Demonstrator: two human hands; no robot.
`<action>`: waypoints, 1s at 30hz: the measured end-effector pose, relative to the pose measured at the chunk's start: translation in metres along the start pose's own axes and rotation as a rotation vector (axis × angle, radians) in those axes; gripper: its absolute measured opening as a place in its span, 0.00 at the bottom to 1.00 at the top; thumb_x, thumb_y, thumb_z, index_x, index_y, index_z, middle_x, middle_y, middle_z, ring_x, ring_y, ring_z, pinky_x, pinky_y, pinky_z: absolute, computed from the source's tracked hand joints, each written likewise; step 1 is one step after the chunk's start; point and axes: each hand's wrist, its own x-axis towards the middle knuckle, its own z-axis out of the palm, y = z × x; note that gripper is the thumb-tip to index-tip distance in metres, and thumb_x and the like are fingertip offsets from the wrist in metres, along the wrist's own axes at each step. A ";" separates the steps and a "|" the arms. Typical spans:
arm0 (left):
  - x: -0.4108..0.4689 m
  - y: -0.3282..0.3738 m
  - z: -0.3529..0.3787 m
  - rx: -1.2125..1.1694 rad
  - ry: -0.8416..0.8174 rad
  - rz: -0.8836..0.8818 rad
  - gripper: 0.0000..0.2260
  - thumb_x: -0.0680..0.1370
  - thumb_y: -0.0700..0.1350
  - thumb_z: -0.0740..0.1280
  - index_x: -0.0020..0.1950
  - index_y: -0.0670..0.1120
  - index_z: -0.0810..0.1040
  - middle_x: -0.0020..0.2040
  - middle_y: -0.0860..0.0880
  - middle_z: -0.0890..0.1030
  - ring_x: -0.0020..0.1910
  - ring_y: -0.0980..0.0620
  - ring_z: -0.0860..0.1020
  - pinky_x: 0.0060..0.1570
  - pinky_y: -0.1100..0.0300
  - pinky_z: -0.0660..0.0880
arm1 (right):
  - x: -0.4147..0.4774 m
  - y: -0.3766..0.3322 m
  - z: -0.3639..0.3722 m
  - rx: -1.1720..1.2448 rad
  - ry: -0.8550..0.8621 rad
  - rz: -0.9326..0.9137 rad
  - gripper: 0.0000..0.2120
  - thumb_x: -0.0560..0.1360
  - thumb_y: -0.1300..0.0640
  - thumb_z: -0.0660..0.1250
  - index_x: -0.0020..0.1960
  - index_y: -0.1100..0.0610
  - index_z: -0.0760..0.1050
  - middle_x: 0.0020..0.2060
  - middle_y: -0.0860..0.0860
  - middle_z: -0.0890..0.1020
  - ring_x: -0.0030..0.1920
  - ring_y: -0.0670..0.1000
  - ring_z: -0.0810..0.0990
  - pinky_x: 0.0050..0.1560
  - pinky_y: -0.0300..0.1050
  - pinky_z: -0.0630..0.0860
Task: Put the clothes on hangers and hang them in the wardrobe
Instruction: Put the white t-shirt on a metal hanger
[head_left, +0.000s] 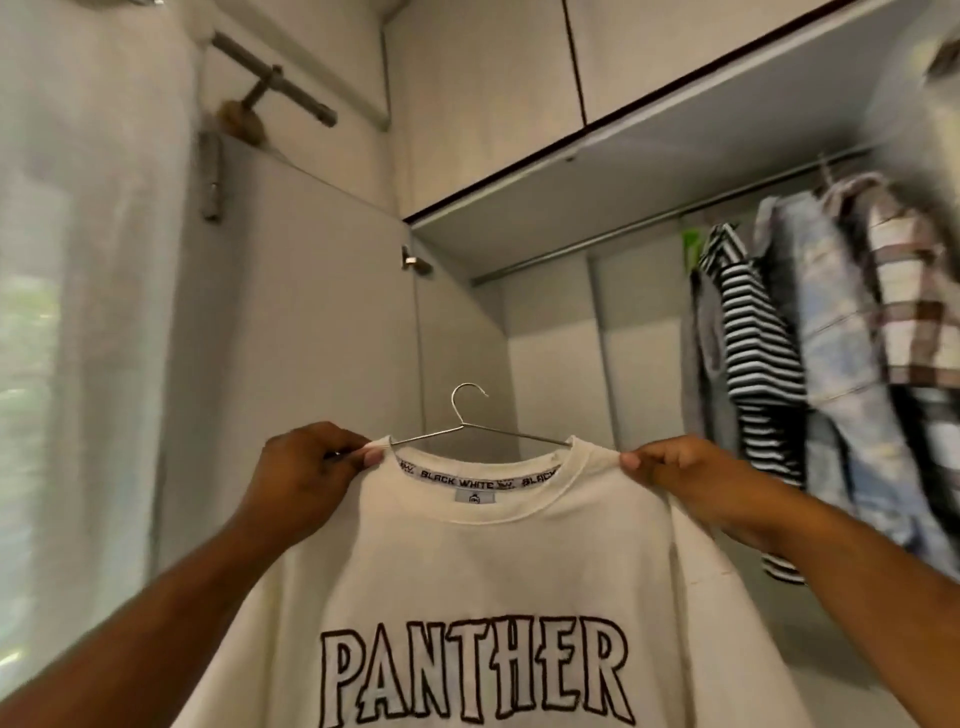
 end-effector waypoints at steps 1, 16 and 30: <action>0.018 0.002 0.014 0.003 -0.022 0.010 0.04 0.77 0.53 0.72 0.47 0.55 0.85 0.41 0.59 0.81 0.40 0.64 0.75 0.37 0.76 0.65 | 0.009 0.003 -0.011 -0.020 0.046 -0.015 0.17 0.79 0.47 0.66 0.42 0.58 0.85 0.41 0.55 0.87 0.39 0.51 0.84 0.42 0.43 0.78; 0.238 0.099 0.216 0.035 0.143 0.103 0.19 0.81 0.56 0.65 0.71 0.53 0.71 0.69 0.49 0.75 0.70 0.46 0.71 0.66 0.43 0.67 | 0.174 -0.034 -0.170 -0.463 0.680 -0.077 0.16 0.83 0.50 0.63 0.58 0.62 0.82 0.53 0.57 0.83 0.50 0.53 0.78 0.52 0.43 0.69; 0.363 0.106 0.361 -0.119 0.153 0.392 0.19 0.82 0.52 0.60 0.73 0.52 0.68 0.71 0.49 0.70 0.69 0.47 0.68 0.66 0.47 0.66 | 0.377 -0.022 -0.220 -1.089 1.147 -0.114 0.16 0.83 0.57 0.61 0.55 0.71 0.79 0.57 0.67 0.81 0.60 0.67 0.78 0.56 0.51 0.72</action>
